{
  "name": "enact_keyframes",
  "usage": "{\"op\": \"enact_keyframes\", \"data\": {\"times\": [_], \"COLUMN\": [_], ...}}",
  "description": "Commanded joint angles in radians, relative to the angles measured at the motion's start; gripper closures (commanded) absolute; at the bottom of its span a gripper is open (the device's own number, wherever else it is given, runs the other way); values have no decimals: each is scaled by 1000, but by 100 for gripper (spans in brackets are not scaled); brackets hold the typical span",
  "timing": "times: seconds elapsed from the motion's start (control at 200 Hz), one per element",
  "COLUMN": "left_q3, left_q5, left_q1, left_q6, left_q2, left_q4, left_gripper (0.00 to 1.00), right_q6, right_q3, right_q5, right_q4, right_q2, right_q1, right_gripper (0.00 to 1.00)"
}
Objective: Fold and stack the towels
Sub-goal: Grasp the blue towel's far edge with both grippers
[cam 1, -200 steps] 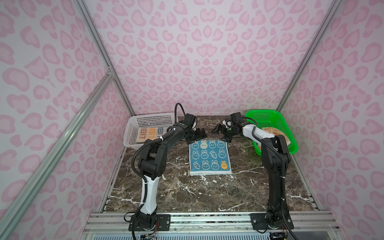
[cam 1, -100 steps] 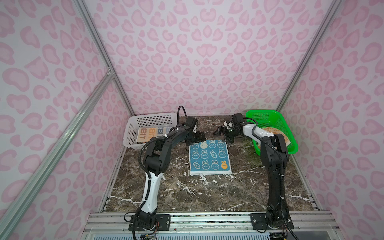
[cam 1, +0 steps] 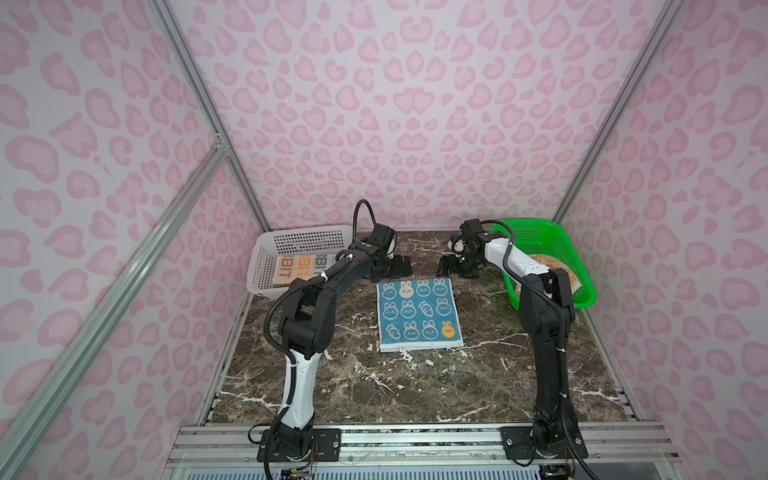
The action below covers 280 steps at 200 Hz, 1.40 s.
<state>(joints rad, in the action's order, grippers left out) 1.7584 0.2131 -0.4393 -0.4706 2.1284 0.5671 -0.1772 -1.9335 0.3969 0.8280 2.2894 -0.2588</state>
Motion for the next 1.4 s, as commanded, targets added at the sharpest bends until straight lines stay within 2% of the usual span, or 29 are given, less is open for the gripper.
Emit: {"op": "enact_keyframes", "data": {"times": [0.0,0.13,0.385,0.625,0.825,1.005,1.14,1.205,1.285,1.395], "left_q3": [-14,-45,-76,-74,-24,37,86,97,109,117], "left_q5": [-4,-11,-23,-45,-134,-156,-164,-157,-159,-152], "left_q1": [0,1,1,8,28,43,46,50,53,62], "left_q6": [16,21,32,61,110,140,158,161,163,169], "left_q2": [-32,-46,-47,-33,20,86,133,147,161,181], "left_q4": [4,3,1,38,121,157,175,175,179,178], "left_gripper": [2,2,2,2,1,10,22,32,38,41], "right_q6": [60,78,89,75,81,92,94,93,94,96], "right_q3": [-33,-81,-94,-101,-113,-116,-118,-118,-117,-114], "right_q5": [-89,-82,-59,-76,-92,-87,-86,-86,-85,-83], "right_q4": [60,82,83,92,111,117,117,117,118,118], "right_q2": [51,97,135,162,166,158,157,157,159,157], "right_q1": [2,-1,-14,-35,-32,-21,-20,-19,-20,-19], "right_gripper": [25,41,54,78,100,100,100,100,100,100]}}
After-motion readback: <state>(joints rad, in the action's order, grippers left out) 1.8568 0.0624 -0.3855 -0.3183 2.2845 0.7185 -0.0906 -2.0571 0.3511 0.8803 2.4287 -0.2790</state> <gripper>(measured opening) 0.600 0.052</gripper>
